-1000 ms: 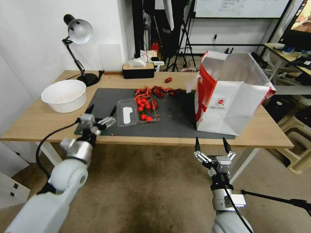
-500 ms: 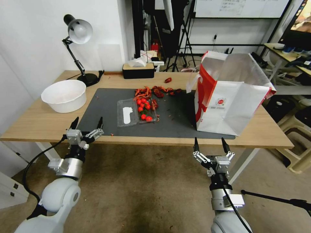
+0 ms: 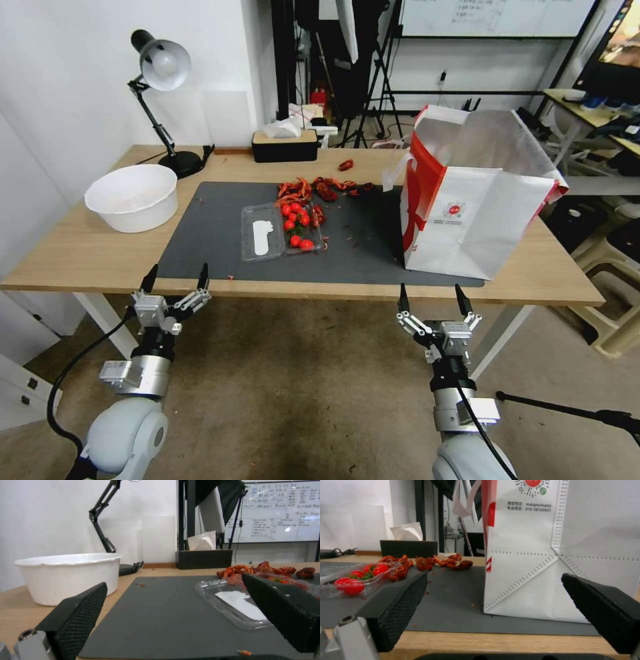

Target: Pick up the trash from the table and place it into the takeout bag.

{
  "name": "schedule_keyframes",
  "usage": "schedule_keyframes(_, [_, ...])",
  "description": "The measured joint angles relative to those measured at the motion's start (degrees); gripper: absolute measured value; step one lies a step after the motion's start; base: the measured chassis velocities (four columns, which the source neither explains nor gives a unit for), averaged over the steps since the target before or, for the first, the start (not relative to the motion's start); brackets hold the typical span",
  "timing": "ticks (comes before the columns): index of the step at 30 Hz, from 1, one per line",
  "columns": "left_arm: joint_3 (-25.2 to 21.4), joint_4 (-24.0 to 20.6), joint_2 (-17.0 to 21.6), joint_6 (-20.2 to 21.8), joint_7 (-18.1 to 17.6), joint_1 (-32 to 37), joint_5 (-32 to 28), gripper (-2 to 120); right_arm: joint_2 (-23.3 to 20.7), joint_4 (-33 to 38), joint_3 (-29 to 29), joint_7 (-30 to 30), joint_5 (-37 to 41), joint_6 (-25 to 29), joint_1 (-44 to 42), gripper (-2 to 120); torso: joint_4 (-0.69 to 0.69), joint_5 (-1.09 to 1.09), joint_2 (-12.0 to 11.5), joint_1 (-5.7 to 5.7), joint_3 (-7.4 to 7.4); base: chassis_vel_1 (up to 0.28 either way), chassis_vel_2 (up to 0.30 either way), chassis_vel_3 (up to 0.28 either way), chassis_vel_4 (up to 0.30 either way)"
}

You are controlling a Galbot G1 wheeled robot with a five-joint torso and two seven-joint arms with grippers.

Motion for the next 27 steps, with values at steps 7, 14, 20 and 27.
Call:
schedule_keyframes(7, [-0.3, 0.0, 0.2, -0.4, 0.2, 0.1, 0.1, 100, 0.0, 0.0, -0.1, 0.1, 0.1, 0.0, 0.0, 100, 0.00, 0.00, 0.0, 0.00, 0.00, 0.000, 0.000, 0.000, 0.000])
schedule_keyframes(14, [-0.3, -0.1, 0.2, -0.4, 0.2, 0.0, 0.0, 100, 0.0, 0.0, -0.1, 0.2, 0.1, 0.0, 0.0, 100, 0.00, 0.00, 0.0, 0.00, 0.00, 0.000, 0.000, 0.000, 0.000])
schedule_keyframes(20, [-0.3, -0.1, 0.3, -0.3, 0.2, 0.0, 0.0, 100, 0.0, 0.0, -0.1, 0.2, 0.1, 0.0, 0.0, 100, 0.00, 0.00, 0.0, 0.00, 0.00, 0.000, 0.000, 0.000, 0.000])
schedule_keyframes(27, [-0.3, -0.1, 0.3, -0.3, 0.2, -0.1, 0.0, 100, 0.0, 0.0, -0.1, 0.2, 0.2, 0.0, 0.0, 100, 0.00, 0.00, 0.0, 0.00, 0.00, 0.000, 0.000, 0.000, 0.000])
